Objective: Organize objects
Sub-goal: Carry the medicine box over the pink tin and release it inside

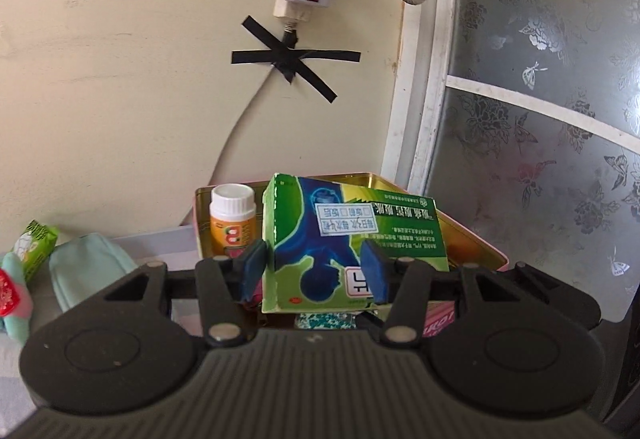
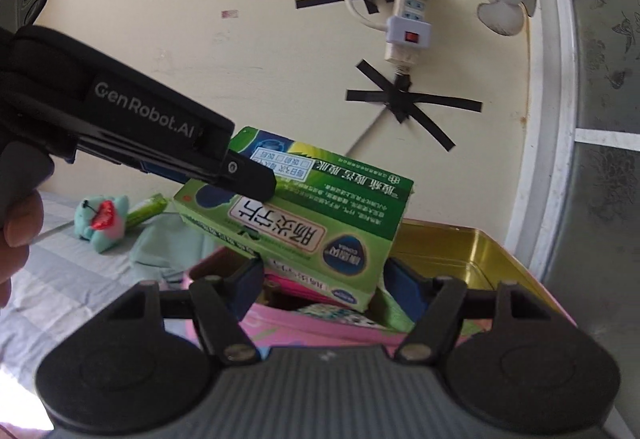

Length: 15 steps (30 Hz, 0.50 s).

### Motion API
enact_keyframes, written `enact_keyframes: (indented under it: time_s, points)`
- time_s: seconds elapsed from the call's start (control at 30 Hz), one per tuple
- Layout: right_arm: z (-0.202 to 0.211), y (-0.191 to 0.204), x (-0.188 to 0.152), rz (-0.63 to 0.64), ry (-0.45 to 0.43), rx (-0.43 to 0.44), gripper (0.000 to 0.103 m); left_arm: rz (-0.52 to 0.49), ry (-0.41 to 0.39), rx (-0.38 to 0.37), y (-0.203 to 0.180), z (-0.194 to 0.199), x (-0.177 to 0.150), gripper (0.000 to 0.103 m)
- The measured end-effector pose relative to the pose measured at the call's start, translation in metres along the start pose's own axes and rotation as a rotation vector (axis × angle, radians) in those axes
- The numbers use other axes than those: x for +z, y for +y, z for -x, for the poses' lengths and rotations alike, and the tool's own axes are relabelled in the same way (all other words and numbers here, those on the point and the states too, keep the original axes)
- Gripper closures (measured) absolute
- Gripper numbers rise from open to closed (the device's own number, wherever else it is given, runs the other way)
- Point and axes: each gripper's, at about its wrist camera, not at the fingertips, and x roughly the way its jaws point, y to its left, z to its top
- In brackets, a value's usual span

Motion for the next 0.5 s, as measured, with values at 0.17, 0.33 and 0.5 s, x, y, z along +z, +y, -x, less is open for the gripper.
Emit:
enact_keyframes:
  time_s: [0.17, 0.33, 0.5]
  points:
    - [-0.036, -0.022, 0.0, -0.056, 0.004, -0.097, 0.032, -0.072, -0.008, 0.052, -0.019, -0.042, 0.007, 0.043]
    - [-0.056, -0.036, -0.007, -0.096, 0.017, -0.185, 0.024, -0.035, 0.047, 0.187, -0.015, -0.076, 0.0, 0.04]
    - [-0.054, -0.037, -0.012, -0.098, 0.015, -0.181, 0.023, -0.058, 0.066, 0.238, -0.014, -0.066, -0.016, 0.04]
